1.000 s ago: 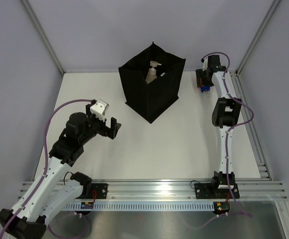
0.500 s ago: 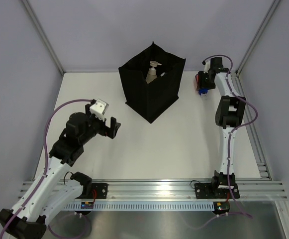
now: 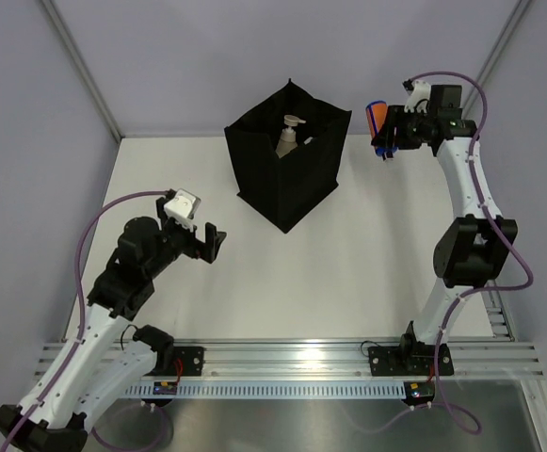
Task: Place the personal care products into the canvas bag
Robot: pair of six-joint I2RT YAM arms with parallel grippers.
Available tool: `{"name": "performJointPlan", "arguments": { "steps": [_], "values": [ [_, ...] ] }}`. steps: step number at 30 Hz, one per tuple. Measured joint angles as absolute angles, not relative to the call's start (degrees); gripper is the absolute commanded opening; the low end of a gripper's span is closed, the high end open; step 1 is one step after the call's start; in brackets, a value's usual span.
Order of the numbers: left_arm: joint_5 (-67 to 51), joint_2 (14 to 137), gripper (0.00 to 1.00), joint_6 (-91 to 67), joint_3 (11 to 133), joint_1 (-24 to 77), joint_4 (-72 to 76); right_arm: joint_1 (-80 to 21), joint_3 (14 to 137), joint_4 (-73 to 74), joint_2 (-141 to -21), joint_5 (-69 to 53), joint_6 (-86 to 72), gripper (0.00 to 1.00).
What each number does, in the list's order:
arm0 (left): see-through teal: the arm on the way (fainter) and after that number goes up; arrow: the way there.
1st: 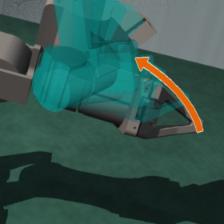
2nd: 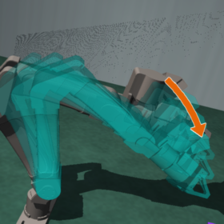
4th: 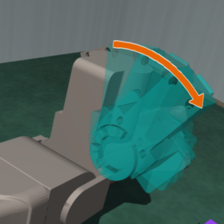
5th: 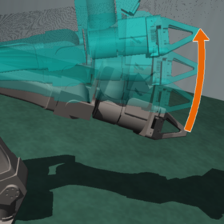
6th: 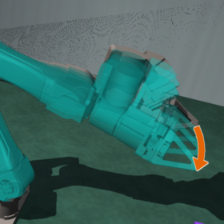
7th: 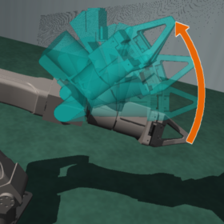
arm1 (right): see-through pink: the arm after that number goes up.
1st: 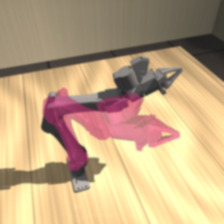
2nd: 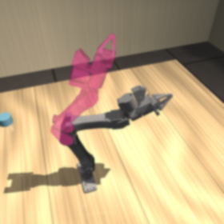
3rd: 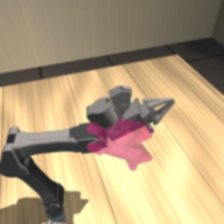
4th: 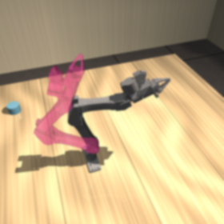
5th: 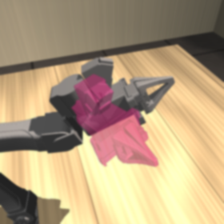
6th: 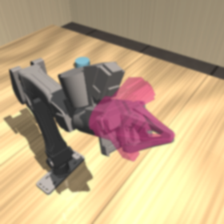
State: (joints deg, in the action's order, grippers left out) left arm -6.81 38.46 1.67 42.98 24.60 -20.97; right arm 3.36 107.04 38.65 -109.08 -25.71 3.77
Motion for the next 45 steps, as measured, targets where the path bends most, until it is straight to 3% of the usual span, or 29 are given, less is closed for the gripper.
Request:
{"name": "performJointPlan", "arguments": {
  "steps": [8,18,24,29,33,36,37,39,40,42,45],
  "values": [
    [-6.5,37.6,0.99,1.7,43.0,24.6,-20.9,-6.8,116.6,40.8,-102.7,-25.3,9.0,0.0],
    [-5.1,38.0,0.99,1.7,43.0,24.6,-21.0,-25.8,148.0,42.2,-120.4,-12.8,28.5,0.0],
    [-4.2,38.5,0.99,1.7,42.9,24.6,-21.1,-26.3,146.1,38.0,-127.9,-6.8,35.6,0.0],
    [-4.1,39.1,0.99,2.1,42.7,24.6,-21.1,-25.1,130.8,33.8,-126.0,-5.6,38.2,0.07],
    [-4.1,39.2,0.99,2.2,42.7,24.6,-21.2,-24.8,120.0,32.9,-122.7,-7.8,39.6,0.19],
    [-4.1,39.2,0.99,2.2,42.7,24.6,-21.1,-24.9,119.3,33.1,-122.3,-10.3,40.1,0.45],
    [-4.1,39.2,0.99,2.2,42.7,24.6,-21.1,-24.9,119.4,33.1,-122.3,-10.9,40.2,0.6],
    [-4.1,39.0,0.99,2.2,42.7,24.6,-21.1,-24.9,120.2,33.4,-122.3,-11.7,40.0,0.75],
    [-4.1,39.0,0.99,2.2,42.7,24.6,-21.1,-24.9,120.8,33.9,-122.3,-11.9,39.7,0.87],
    [-4.1,38.7,0.99,2.2,42.7,24.6,-21.1,-24.9,122.9,34.3,-122.3,-12.1,39.0,0.99],
    [-4.3,38.5,0.99,2.2,42.7,24.6,-21.1,-24.9,128.8,35.4,-122.3,-13.0,36.7,1.0]
  ]
}}
